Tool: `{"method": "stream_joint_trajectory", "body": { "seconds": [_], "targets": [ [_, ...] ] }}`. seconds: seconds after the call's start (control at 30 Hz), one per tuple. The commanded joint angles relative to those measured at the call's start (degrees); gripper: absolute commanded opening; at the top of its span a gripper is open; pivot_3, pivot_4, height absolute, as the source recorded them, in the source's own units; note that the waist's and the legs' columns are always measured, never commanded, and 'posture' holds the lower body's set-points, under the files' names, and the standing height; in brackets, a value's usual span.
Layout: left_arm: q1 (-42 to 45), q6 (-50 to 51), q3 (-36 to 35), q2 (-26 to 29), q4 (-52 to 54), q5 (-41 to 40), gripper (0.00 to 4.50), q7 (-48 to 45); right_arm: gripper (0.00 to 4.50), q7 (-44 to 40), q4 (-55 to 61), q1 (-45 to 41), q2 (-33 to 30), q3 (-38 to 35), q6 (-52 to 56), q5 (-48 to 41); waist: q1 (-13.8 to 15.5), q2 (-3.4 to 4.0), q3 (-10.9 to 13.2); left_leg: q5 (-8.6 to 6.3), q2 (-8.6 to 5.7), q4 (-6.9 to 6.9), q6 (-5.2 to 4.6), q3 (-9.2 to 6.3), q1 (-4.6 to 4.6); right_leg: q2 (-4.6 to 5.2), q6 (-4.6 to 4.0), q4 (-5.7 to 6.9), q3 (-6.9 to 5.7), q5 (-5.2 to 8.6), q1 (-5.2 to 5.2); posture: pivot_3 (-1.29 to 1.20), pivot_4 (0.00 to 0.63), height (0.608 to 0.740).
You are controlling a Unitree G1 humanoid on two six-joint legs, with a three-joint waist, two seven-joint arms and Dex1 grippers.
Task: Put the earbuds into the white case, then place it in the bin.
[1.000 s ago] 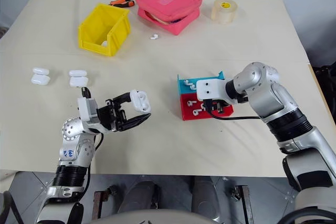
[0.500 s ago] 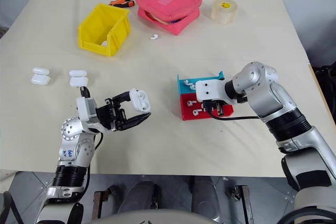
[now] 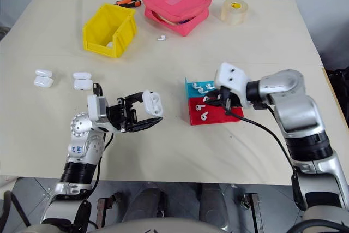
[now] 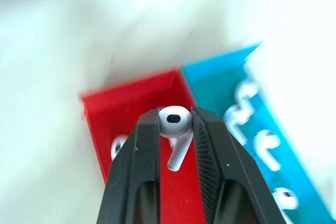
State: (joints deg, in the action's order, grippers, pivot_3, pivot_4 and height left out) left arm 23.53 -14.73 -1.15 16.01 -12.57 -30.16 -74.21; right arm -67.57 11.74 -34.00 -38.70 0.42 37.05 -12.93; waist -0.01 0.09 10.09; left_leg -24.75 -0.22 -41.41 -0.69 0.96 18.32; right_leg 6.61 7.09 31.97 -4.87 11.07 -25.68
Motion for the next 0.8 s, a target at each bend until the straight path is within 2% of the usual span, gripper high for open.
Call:
{"method": "stream_joint_trajectory", "body": {
  "seconds": [0.03,0.43,0.6,0.8],
  "targets": [
    [2.59,1.06,0.44,-1.0,-1.25,-2.69,2.78,-3.41,0.5,4.05,6.88,2.21,3.3,-5.71,1.49,-7.59,-0.06,0.01,-0.01,0.0,0.0,0.0,0.01,0.01,-0.01,0.0,0.0,0.01,0.0,0.0,0.0,0.0,0.15,0.74],
    [5.08,6.54,1.18,-3.49,-3.42,-4.51,2.78,-8.87,0.5,20.27,23.43,7.97,13.79,-8.01,7.18,-23.04,0.0,0.01,-0.01,0.0,-0.01,0.01,0.0,0.02,-0.02,-0.02,0.0,0.03,0.03,0.0,0.0,0.0,0.15,0.74],
    [6.12,6.95,0.75,-3.46,-4.25,-4.21,2.78,-9.39,0.5,22.69,27.03,10.5,14.04,-6.98,8.05,-27.89,0.08,0.01,-0.01,0.0,-0.06,0.01,-0.01,-0.01,-0.01,-0.01,0.0,0.02,0.04,0.0,0.01,0.0,0.15,0.74],
    [6.02,8.24,0.66,-3.05,-3.01,-4.31,2.78,-9.95,0.5,24.51,28.05,12.33,14.29,-3.01,6.08,-28.51,-0.1,0.01,-0.01,0.0,-0.04,0.06,-0.02,0.03,-0.05,-0.04,0.0,0.02,0.06,0.0,0.01,0.0,0.15,0.74]
  ]
}}
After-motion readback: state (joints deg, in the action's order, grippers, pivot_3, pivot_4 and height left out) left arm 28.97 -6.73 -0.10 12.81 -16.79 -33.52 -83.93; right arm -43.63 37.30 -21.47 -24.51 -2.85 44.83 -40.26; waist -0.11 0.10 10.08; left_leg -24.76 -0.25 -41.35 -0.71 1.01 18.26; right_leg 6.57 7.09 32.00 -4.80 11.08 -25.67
